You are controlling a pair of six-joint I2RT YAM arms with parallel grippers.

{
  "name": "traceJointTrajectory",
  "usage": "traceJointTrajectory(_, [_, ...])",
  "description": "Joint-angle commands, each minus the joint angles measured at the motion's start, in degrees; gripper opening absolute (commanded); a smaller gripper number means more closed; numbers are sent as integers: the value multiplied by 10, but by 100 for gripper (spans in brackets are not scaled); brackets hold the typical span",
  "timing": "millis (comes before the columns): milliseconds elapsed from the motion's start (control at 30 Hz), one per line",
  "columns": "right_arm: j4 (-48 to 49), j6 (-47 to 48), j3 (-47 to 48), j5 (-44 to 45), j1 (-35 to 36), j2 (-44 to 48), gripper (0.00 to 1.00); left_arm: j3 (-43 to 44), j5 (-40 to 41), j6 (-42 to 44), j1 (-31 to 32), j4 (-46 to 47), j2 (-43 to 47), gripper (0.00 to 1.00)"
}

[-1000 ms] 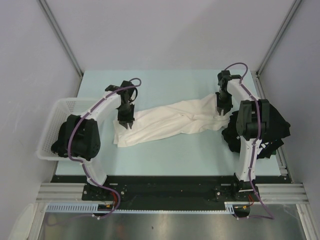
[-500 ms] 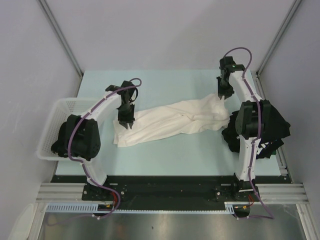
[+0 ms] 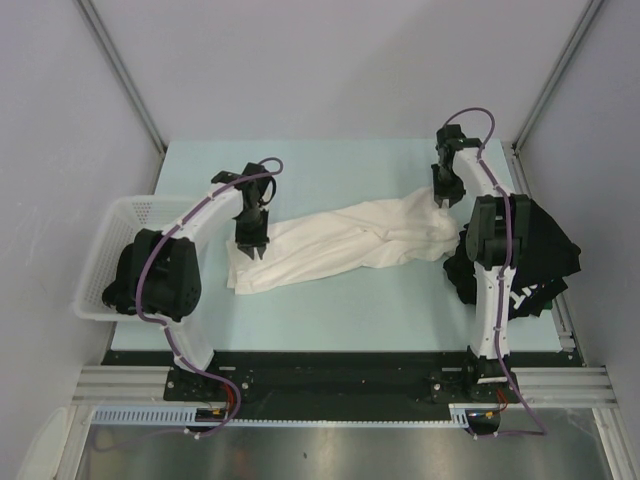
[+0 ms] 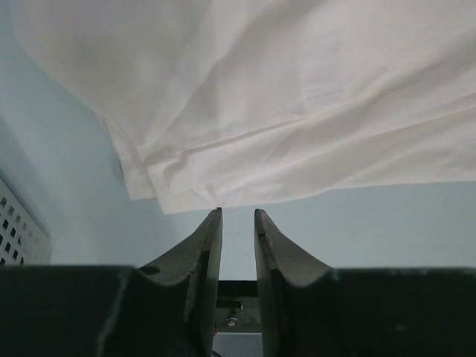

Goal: Fold and stack the t-shirts
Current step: Rotate the tshirt 75 degrees

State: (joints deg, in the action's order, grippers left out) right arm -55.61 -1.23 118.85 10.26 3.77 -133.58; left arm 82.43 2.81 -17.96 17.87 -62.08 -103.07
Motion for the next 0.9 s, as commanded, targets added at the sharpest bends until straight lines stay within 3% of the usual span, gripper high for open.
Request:
traceJointTrajectory(0, [24,11,-3,10,-10,17,34,-3,4,-6,3,-2,11,29])
traceJointTrajectory(333, [17,19,2,-64,-32,-26,33,22,5,-5,3,-10,-9,29])
traceJointTrajectory(433, [10,15,5,-88,-33,-38,26,25,6,-4,3,-11,-13,29])
traceJointTrajectory(533, [4,3,7,-120,-33,-49,11,27,6,-5,3,-12,-17,29])
traceJointTrajectory(567, [3,-3,7,-126,-33,-53,0,28,5,-5,3,-11,-17,29])
traceJointTrajectory(867, [5,-8,44,-83,-50,-56,0,29,6,-7,3,-10,-24,29])
